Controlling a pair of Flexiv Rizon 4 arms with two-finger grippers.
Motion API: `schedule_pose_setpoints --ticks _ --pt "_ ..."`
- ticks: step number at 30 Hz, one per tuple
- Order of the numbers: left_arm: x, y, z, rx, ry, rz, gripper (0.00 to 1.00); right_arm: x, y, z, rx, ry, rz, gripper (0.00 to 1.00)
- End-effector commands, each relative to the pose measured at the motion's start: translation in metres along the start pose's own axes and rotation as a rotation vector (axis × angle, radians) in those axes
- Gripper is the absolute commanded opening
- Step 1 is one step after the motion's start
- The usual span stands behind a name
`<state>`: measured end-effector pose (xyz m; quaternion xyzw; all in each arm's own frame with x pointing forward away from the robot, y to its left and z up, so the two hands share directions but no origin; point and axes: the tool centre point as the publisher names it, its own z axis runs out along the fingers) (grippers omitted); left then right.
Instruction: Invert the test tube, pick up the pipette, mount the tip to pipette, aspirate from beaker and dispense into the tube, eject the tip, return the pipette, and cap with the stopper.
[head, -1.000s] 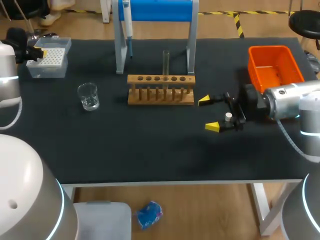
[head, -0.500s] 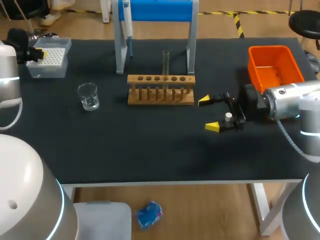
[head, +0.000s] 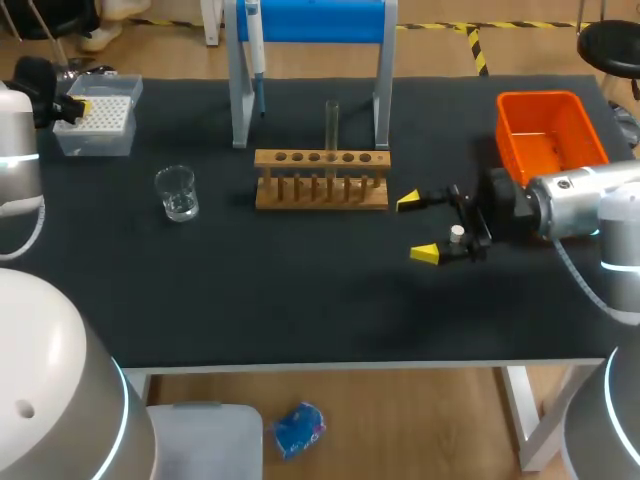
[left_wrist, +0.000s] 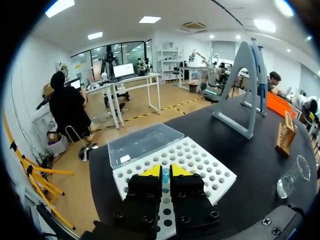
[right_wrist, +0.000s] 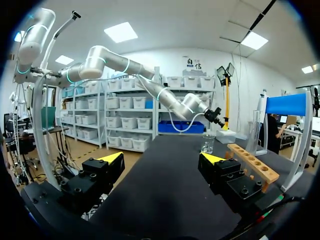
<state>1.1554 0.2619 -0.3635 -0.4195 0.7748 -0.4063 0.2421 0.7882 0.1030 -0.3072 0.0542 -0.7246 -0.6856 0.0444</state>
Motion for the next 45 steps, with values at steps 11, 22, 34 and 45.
schedule_pose_setpoints --ticks 11,22,34,45 --pt "-0.002 -0.003 -0.001 -0.003 0.006 0.001 0.00 0.001 0.000 0.000 0.000 -0.001 0.000 1.00" --pt "-0.003 -0.014 -0.011 -0.001 0.005 0.009 0.00 0.001 0.000 0.000 0.000 -0.001 0.000 1.00" --pt "-0.003 -0.032 -0.028 0.004 -0.016 0.036 0.00 0.001 0.000 0.000 0.000 -0.001 0.000 1.00" --pt "0.001 -0.057 -0.051 0.018 -0.045 0.083 0.00 0.001 0.000 0.000 0.000 -0.001 0.000 1.00"
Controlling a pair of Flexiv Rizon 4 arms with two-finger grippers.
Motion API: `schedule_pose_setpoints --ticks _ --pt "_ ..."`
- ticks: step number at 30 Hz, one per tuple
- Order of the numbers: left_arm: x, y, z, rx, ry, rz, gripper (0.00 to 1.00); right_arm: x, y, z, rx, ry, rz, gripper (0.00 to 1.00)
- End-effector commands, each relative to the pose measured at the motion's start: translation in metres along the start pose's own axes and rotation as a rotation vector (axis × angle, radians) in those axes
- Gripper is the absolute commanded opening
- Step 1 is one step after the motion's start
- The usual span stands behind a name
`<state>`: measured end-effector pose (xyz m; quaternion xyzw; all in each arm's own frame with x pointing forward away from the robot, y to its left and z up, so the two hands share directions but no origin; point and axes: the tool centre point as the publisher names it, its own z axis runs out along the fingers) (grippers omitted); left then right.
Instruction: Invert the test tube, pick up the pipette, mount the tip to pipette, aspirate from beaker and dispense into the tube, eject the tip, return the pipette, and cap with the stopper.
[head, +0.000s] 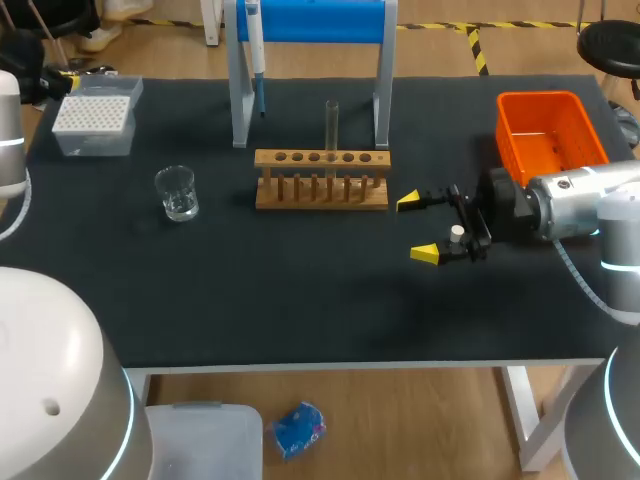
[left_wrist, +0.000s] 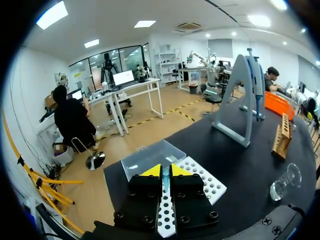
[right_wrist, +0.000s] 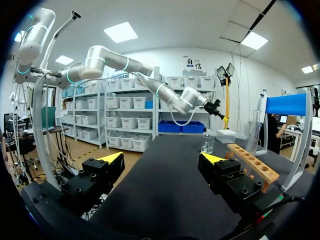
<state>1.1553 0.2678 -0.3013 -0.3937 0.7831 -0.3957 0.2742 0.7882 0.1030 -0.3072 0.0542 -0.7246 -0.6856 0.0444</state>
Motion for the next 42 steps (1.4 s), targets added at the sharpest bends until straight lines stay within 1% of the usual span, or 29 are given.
schedule_pose_setpoints --ticks 1,5,8,11,14,17,20,22,23,25,28,30,31,33,34,35,42 --pt "0.007 -0.011 -0.017 0.003 -0.015 0.011 0.00 0.001 0.000 0.000 0.000 -0.001 0.000 1.00" --pt "0.012 -0.024 -0.029 0.013 -0.018 0.039 0.00 0.001 0.000 0.000 0.000 -0.001 0.000 1.00" --pt "0.023 -0.037 -0.041 0.028 0.019 0.064 0.00 0.001 0.000 0.000 0.000 -0.001 0.000 1.00" --pt "0.042 -0.051 -0.054 0.051 0.099 0.102 0.00 0.001 0.000 0.000 0.000 -0.001 0.000 1.00" --pt "0.067 -0.066 -0.069 0.062 0.197 0.159 0.00 0.001 0.000 0.000 0.000 -0.001 0.000 1.00" --pt "0.099 -0.079 -0.084 0.059 0.303 0.233 0.00 0.001 0.000 0.000 0.000 -0.001 0.000 1.00" --pt "0.135 -0.093 -0.098 0.048 0.382 0.291 0.00 0.001 0.000 0.000 0.000 -0.001 0.000 1.00" --pt "0.160 -0.100 -0.105 0.028 0.430 0.292 0.00 0.001 0.000 0.000 0.000 -0.001 0.000 1.00" --pt "0.174 -0.103 -0.108 0.015 0.446 0.307 0.00 0.001 0.000 0.000 0.000 -0.001 0.000 1.00" --pt "0.202 -0.107 -0.115 0.002 0.516 0.310 0.00 0.001 0.000 0.000 0.000 -0.001 0.000 1.00" --pt "0.242 -0.113 -0.123 -0.023 0.563 0.322 0.00 0.001 0.000 0.000 0.000 -0.001 0.000 1.00" --pt "0.270 -0.118 -0.129 -0.028 0.574 0.331 0.00 0.001 0.000 0.000 0.000 -0.001 0.000 1.00" --pt "0.283 -0.120 -0.130 -0.012 0.592 0.296 0.00 0.001 0.000 0.000 0.000 -0.001 0.000 1.00" --pt "0.307 -0.120 -0.132 -0.005 0.599 0.290 0.00 0.001 0.000 0.000 0.000 -0.001 0.000 1.00" --pt "0.317 -0.120 -0.132 0.007 0.613 0.271 0.00 0.001 0.000 0.000 0.000 -0.001 0.000 1.00" --pt "0.322 -0.121 -0.132 0.019 0.615 0.265 0.00 0.001 0.000 0.000 0.000 -0.001 0.000 1.00" --pt "0.322 -0.121 -0.132 0.019 0.615 0.265 0.00 0.001 0.000 0.000 0.000 -0.001 0.000 1.00"
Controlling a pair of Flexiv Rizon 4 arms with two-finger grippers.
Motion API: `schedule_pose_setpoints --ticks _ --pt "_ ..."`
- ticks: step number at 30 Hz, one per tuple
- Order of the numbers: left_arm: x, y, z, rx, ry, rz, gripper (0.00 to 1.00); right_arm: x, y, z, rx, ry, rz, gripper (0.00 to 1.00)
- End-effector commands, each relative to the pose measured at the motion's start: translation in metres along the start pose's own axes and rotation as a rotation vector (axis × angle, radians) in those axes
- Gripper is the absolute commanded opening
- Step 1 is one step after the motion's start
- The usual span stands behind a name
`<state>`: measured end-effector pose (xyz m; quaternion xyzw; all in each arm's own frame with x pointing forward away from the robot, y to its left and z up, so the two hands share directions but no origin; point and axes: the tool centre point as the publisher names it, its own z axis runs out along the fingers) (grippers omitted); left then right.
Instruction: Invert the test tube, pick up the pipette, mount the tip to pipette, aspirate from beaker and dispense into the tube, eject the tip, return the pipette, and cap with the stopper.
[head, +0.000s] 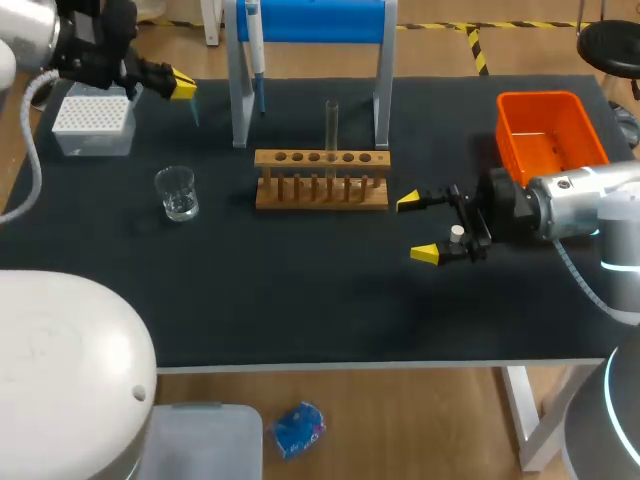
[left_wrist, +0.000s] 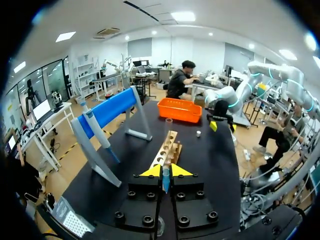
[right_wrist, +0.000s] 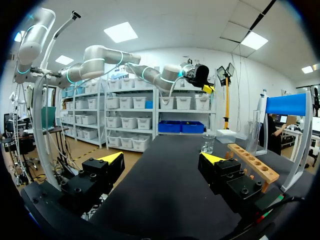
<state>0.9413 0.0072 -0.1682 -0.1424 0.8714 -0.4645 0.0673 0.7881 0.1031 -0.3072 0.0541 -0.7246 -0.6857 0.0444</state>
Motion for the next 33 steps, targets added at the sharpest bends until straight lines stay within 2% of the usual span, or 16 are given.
schedule_pose_setpoints --ticks 1,12,24,33 --pt "0.009 0.001 -0.003 0.003 -0.024 0.000 0.00 0.001 0.000 0.000 0.000 -0.001 0.000 1.00" --pt "0.009 0.001 -0.003 0.003 -0.024 0.000 0.00 0.001 0.000 0.000 0.000 -0.001 0.000 1.00" --pt "0.107 -0.018 0.034 -0.013 -0.024 -0.016 0.00 0.001 0.000 0.000 0.000 -0.001 0.000 1.00" --pt "0.172 -0.035 0.084 0.013 0.032 -0.010 0.00 0.001 0.000 0.000 0.000 -0.001 0.000 1.00"
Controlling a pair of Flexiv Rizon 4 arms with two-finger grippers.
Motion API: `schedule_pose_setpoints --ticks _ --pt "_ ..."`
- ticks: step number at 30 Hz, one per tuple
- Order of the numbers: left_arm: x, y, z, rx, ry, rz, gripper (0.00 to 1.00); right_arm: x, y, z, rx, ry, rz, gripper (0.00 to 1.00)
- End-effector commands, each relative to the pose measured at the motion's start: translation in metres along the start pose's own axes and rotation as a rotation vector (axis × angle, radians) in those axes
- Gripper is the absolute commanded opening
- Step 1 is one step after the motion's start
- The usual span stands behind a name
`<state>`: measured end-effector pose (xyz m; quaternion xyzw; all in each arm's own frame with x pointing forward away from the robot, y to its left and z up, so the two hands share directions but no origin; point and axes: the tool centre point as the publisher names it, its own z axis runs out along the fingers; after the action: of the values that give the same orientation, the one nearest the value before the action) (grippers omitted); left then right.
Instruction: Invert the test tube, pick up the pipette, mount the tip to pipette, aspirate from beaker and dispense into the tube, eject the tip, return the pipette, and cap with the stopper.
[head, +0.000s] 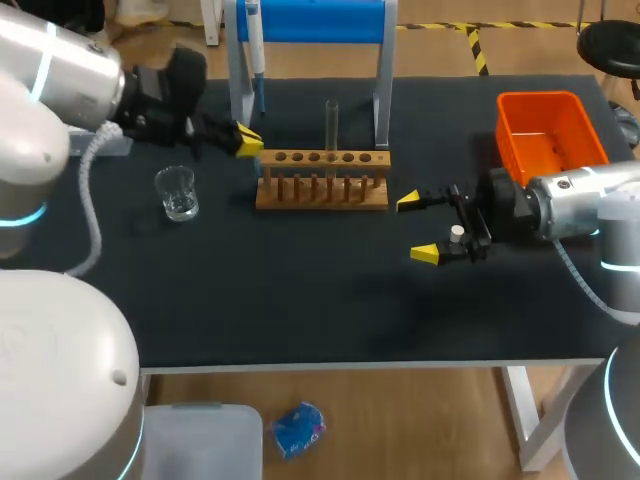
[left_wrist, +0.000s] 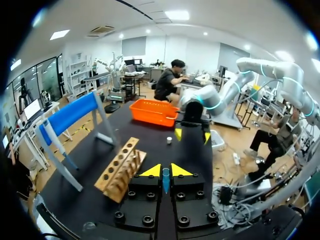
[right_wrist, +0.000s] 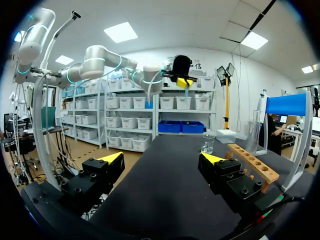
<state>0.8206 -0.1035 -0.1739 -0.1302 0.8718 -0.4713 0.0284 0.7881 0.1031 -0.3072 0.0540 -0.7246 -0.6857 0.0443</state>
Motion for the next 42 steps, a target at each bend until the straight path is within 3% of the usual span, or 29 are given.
schedule_pose_setpoints --ticks 1,5,11,19,35,42 --pt "0.025 -0.005 0.030 0.015 -0.040 0.008 0.00 0.001 0.000 0.000 0.000 -0.001 -0.001 1.00" --pt "0.038 -0.013 0.057 -0.018 -0.018 0.029 0.00 0.001 0.000 0.000 0.000 -0.001 -0.001 1.00" --pt "0.045 -0.019 0.092 0.000 0.076 0.041 0.00 0.001 0.000 0.000 0.000 -0.001 -0.001 1.00" --pt "0.041 -0.016 0.122 -0.008 0.053 0.072 0.00 0.001 0.000 0.000 0.000 -0.001 -0.001 1.00" --pt "0.030 -0.016 0.151 -0.036 0.051 0.087 0.00 0.001 0.000 0.000 0.000 -0.001 -0.001 1.00" --pt "0.028 -0.017 0.152 -0.025 0.048 0.079 0.00 0.001 0.000 0.000 0.000 -0.001 -0.001 1.00"
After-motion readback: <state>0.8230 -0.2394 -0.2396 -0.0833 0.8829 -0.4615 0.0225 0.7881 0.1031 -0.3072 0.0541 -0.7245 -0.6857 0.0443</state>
